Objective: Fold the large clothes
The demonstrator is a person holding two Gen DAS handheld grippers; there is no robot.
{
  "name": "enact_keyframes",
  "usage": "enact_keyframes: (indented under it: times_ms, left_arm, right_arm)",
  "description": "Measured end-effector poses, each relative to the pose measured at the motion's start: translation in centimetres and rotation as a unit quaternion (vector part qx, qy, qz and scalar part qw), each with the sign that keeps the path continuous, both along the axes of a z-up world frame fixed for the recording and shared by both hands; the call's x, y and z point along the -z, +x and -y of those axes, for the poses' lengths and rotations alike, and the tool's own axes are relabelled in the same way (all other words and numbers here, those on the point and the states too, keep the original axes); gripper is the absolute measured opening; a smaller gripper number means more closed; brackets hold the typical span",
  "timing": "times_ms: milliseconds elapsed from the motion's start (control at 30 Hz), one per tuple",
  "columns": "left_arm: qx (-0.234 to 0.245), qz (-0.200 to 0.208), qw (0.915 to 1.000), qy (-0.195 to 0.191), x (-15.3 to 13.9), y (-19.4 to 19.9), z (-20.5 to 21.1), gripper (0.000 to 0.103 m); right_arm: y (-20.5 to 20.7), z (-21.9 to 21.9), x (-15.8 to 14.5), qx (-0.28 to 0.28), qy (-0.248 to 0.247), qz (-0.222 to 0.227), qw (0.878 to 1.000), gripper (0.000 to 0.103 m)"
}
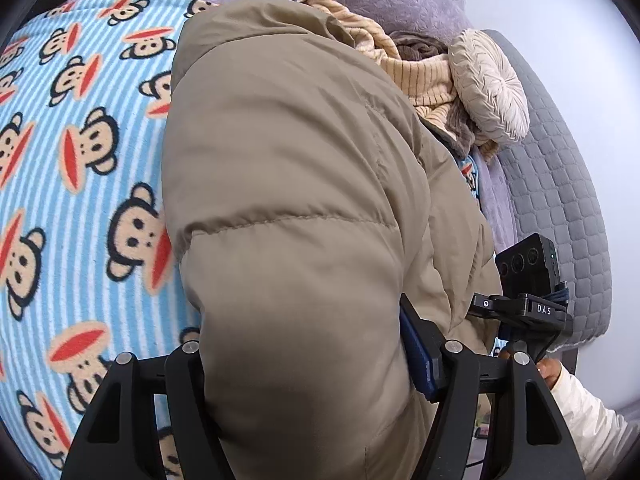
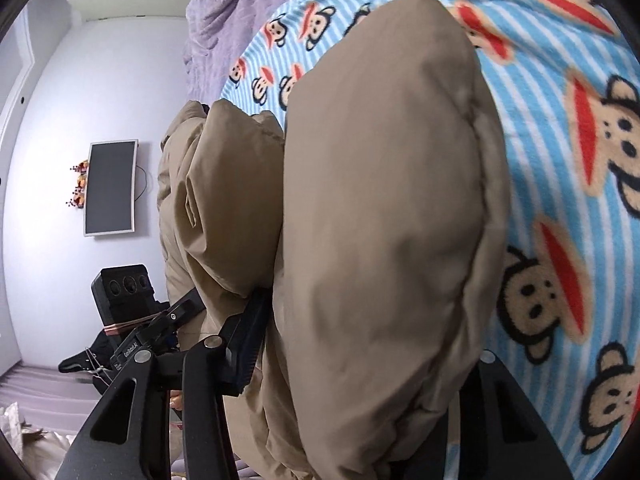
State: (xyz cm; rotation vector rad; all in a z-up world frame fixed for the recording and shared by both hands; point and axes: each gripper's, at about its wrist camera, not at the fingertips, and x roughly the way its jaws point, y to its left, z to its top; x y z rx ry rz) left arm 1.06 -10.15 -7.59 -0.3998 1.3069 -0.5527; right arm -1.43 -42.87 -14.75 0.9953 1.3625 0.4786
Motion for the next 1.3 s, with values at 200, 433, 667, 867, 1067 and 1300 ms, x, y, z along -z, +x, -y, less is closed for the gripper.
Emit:
enact_keyframes:
  times_ms: [200,433,667,867,1067,1300]
  left_arm:
    - [0.003,0.008,0.9999,0.007,-1.3,3.6,-6.9,0.07]
    - [-0.036,0.024,0.9983,0.04,-1.6,7.3,-15.5,0.07]
    - [-0.079,0.014,0.9919,0.098,2.5,10.0,-21.2,0.077]
    - [-0.104,0.022,0.9862,0.127,4.8,8.4,-22.7,0.086]
    - [-0.101,0.032,0.9821,0.156,4.5,8.2,-20.8,0.088]
    - [-0.103,0.038,0.9801,0.166,4.3,8.0,-19.8,0.088]
  right_arm:
    - [1.5,-5.2,-2.4,0.005,0.007,0.035,0.999,0.051]
    - [4.5,-12.3,-2.2,0.002,0.03,0.04,0.999,0.051]
    - [8.8,-18.6,-1.1,-0.039,0.034,0.047,0.998,0.051]
    - [9.0,-19.2,1.6,-0.034,-0.035,0.001,0.999,0.052]
    - [6.7,-16.4,-0.2,-0.022,-0.141,-0.005,0.99,0.064]
    - [5.0,-14.4,-7.1,0.022,-0.233,0.089,0.968,0.034]
